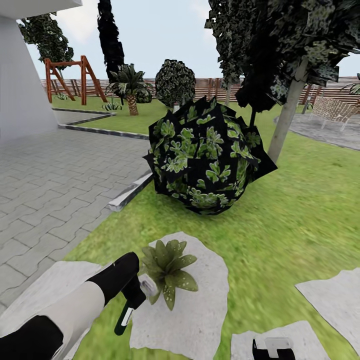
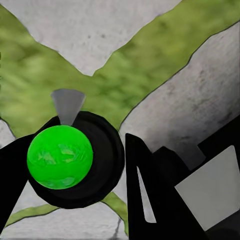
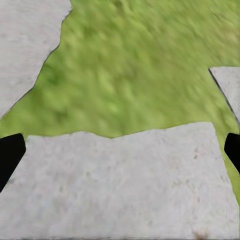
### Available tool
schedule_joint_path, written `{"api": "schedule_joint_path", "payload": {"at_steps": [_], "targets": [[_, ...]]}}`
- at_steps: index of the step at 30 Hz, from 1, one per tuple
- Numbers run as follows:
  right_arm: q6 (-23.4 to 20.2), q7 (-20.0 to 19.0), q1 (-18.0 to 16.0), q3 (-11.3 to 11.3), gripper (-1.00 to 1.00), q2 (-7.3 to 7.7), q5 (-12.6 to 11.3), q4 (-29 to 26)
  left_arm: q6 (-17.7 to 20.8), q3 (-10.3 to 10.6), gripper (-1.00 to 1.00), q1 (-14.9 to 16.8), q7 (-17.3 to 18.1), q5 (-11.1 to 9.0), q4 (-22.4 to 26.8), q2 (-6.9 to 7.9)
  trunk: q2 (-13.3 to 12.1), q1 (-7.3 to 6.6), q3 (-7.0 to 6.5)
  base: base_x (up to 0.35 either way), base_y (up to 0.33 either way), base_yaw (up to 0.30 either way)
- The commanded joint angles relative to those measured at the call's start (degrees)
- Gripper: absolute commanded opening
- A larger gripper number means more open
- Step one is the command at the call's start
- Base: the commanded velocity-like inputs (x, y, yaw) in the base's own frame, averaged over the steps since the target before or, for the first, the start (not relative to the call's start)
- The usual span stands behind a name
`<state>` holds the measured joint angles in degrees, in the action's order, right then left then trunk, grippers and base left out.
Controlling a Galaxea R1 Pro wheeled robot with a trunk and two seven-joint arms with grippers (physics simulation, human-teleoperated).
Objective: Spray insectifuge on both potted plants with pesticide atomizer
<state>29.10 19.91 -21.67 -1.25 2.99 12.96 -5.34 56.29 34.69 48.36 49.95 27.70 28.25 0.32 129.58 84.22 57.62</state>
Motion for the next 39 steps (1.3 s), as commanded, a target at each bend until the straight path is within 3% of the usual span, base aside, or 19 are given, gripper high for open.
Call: {"api": "schedule_joint_path", "payload": {"at_steps": [1,11,22,39], "targets": [[0.1,0.4,0.0,-0.1,1.00,0.00,0.6,0.1,0.0,0.1,-1.00,0.0,0.6,0.6,0.1,0.03,0.0,-0.02,0.05,-0.054,0.267,0.000],[0.1,0.4,0.0,-0.2,1.00,0.00,0.6,0.1,0.0,0.0,-1.00,0.0,0.4,0.6,0.2,0.12,0.0,-0.02,0.05,-0.052,0.292,-0.013],[0.1,0.4,0.0,-0.1,1.00,0.00,0.6,0.1,0.1,0.0,-1.00,0.1,0.4,0.6,0.2,0.26,0.0,-0.02,0.05,-0.155,0.258,-0.234],[0.1,0.4,0.0,-0.2,1.00,0.11,0.6,0.1,0.1,0.1,-1.00,0.2,0.4,0.7,0.3,0.14,0.0,-0.02,0.05,0.201,0.264,-0.066]]}}
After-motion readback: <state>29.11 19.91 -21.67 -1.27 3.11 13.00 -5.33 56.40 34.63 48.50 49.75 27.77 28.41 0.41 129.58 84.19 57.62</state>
